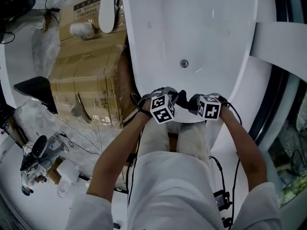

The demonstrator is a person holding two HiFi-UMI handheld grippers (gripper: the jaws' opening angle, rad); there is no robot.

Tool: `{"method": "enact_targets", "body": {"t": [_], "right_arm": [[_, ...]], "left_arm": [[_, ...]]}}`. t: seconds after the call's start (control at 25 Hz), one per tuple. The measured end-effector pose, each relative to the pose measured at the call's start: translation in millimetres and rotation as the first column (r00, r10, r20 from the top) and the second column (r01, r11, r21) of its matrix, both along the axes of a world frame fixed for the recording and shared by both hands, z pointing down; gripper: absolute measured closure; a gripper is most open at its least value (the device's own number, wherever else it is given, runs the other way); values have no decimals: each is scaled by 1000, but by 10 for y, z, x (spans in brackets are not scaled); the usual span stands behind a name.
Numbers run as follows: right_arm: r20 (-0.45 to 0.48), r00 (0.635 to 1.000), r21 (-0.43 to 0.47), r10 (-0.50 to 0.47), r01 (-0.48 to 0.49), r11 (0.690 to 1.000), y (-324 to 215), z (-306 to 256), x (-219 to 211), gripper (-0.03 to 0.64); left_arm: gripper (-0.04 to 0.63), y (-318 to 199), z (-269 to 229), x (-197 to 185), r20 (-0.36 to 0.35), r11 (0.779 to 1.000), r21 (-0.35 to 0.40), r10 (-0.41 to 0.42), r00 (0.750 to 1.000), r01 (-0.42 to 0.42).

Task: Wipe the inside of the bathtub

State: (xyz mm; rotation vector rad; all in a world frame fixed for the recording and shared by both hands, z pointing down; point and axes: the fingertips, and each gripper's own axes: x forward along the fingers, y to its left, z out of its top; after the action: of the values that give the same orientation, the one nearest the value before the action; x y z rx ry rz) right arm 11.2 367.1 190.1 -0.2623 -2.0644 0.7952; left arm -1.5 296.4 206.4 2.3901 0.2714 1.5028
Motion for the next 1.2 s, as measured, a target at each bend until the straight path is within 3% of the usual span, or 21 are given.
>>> {"method": "enact_targets", "body": {"t": [0.16, 0.32, 0.44, 0.72, 0.88, 1.2], "right_arm": [[1, 988, 16, 155, -155, 988, -303, -271, 136, 548], [30, 942, 39, 333, -334, 942, -636, -610, 234, 548], [65, 918, 77, 390, -395, 916, -703, -961, 301, 548], [135, 882, 243, 452, -472, 847, -1190, -1682, 581, 548], [198, 808, 293, 556, -590, 753, -1422, -2108, 779, 548], [400, 624, 364, 671, -780, 509, -1757, -3194, 971, 546]], "left_arm": [[597, -232, -333, 38, -12, 996, 57, -71, 997, 72], [597, -417, -658, 82, -32, 986, 81, -145, 989, 147], [597, -289, -904, 195, -46, 981, 52, -185, 982, 187], [597, -370, -1458, 617, -135, 977, 95, -177, 975, 191], [597, -554, -1847, 797, -213, 956, 86, -258, 942, 281], [597, -859, -2795, 864, -365, 921, 92, -321, 874, 377]]}}
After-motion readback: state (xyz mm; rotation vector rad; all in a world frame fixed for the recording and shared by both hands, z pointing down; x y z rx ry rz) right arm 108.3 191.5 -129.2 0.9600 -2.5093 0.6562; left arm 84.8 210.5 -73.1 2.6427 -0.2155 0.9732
